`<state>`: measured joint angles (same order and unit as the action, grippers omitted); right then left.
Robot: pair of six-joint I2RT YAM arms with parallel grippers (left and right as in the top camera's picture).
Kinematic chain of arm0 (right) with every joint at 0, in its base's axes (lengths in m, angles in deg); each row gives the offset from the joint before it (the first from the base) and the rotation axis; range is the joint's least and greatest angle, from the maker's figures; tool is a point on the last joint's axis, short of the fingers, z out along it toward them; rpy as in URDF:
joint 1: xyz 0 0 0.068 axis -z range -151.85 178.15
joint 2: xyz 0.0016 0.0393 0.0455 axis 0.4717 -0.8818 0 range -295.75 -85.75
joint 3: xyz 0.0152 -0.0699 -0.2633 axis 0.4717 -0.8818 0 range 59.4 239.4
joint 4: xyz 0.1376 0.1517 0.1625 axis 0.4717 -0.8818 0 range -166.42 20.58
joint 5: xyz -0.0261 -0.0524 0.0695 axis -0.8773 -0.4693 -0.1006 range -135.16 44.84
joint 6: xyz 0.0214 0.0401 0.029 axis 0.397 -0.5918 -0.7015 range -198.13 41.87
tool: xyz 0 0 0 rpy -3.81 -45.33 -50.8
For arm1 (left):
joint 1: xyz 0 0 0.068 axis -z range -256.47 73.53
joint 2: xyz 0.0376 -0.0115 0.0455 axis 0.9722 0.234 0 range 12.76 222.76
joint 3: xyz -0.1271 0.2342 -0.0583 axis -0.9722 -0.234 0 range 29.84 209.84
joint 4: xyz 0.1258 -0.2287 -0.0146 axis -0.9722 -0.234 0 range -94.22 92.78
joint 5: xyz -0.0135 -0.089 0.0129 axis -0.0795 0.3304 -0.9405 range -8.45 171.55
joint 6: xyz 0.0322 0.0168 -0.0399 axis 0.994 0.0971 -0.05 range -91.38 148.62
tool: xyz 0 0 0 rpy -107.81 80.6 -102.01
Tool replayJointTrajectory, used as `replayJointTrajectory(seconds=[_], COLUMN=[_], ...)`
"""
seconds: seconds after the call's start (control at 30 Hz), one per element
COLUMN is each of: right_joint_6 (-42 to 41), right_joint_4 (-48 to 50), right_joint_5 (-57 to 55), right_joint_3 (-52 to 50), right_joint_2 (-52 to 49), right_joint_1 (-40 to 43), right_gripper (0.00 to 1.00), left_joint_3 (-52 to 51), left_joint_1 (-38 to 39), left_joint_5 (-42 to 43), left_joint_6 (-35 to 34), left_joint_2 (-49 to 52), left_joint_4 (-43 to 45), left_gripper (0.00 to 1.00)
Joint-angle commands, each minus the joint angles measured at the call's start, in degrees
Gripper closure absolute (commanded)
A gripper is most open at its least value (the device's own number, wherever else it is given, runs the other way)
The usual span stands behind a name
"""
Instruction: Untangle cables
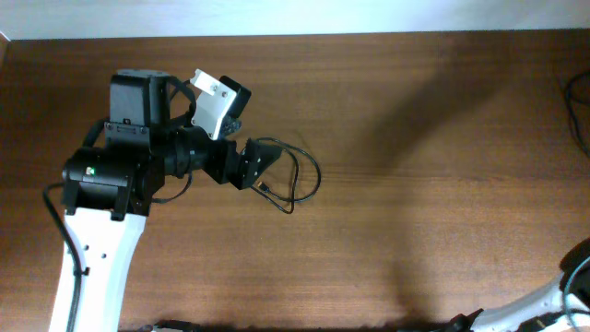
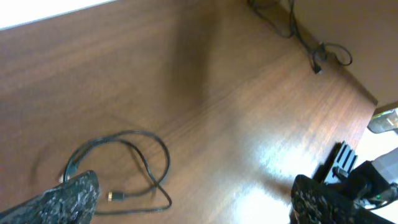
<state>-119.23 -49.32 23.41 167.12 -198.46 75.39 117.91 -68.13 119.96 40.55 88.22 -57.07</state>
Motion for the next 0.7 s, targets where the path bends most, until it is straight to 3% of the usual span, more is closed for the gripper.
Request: replayJointTrajectory(seconds=[0.0, 0.1, 0.17, 0.3, 0.4, 0.47, 0.57, 0.67], right_joint_6=[0.2, -2.5, -2.3, 3.5, 3.6, 6.3, 23.6, 43.5], right_joint_4=[1.9, 0.3, -0.5, -0.5, -2.8, -13.0, -35.9, -57.2], right_joint_5=[11.6, 20.4, 20.4, 17.4, 0.7, -14.2, -42.7, -60.7], right_joint_3=[1.4, 1.3, 1.3, 1.3, 1.3, 1.3, 1.4, 1.4], right_joint_2=[9.6, 12.2, 12.2, 12.1, 12.2, 12.6, 13.8, 13.8], right_joint_1=[-7.3, -18.8, -25.4, -36.3, -40.2, -40.1, -41.2, -47.0], right_gripper=[0.01, 0.01, 0.01, 0.01, 0.01, 0.01, 0.01, 0.01], left_joint_3=[0.7, 0.7, 1.6, 5.0, 5.5, 5.5, 5.5, 5.5], left_joint_1=[0.2, 0.2, -0.6, -4.6, -5.9, -5.9, -5.9, -5.9], left_joint_5=[2.8, 2.0, -4.0, -8.3, -8.4, -8.5, -8.5, -9.0], left_joint_6=[-1.0, -4.5, -10.6, -11.3, -11.3, -11.3, -11.3, -11.3], left_joint_2=[0.0, -0.1, -1.2, -5.5, -10.1, -11.5, -11.0, -9.9], left_joint_4=[2.6, 5.4, 6.9, 6.9, 6.3, 6.1, 6.2, 6.7], left_gripper=[0.01, 0.0, 0.0, 0.01, 0.01, 0.01, 0.01, 0.01])
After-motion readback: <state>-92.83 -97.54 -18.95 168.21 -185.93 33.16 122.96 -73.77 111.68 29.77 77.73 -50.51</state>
